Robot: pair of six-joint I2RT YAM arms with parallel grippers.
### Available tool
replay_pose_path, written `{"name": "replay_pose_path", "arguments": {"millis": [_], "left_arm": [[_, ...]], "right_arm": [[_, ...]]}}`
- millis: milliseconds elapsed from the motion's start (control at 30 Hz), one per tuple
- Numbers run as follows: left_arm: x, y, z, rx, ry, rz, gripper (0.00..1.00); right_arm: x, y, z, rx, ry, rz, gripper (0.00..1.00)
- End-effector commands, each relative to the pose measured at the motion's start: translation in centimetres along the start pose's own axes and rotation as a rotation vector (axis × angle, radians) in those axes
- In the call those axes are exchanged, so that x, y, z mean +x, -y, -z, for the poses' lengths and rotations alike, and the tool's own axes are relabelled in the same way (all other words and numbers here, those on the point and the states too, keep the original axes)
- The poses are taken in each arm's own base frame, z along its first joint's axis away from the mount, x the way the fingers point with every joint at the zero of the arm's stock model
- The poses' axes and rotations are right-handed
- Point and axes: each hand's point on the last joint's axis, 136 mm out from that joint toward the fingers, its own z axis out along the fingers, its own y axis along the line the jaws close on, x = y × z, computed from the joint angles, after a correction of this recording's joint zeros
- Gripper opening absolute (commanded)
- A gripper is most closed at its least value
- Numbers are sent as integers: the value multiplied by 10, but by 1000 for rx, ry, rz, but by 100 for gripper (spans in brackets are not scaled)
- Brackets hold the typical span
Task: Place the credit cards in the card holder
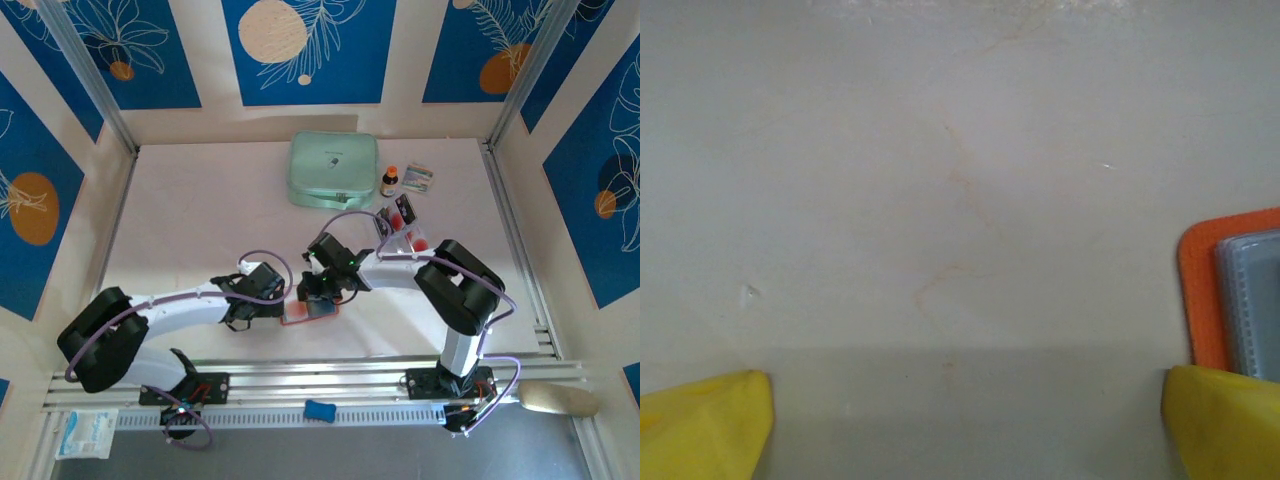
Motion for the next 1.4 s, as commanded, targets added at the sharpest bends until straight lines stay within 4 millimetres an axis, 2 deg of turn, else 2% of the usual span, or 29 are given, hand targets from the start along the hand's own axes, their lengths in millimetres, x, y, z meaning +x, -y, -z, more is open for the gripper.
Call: {"name": "replay_pose_path", "arguments": {"millis": [0, 167, 333, 533, 767, 1067, 1367], "left_arm": [[7, -1, -12, -5, -24, -7, 100], [3, -1, -4, 9, -7, 2, 100], [-4, -5, 8, 14, 26, 14, 100], [-4, -8, 10, -1, 24, 7, 100], [1, -10, 3, -45, -16, -23, 100], [5, -7, -8, -55, -43, -50, 100], [5, -7, -7, -43, -34, -47, 100]], "right_arm": [[4, -6, 0, -4, -33, 14, 5], [0, -13, 16, -3, 4, 30, 5], [3, 0, 26, 54, 26, 13, 4], [9, 16, 20, 110, 13, -10, 2], [8, 21, 10, 130, -1, -9, 1], [12, 8, 0, 116, -36, 21, 1], [25, 0, -13, 152, -82, 58, 1]]}}
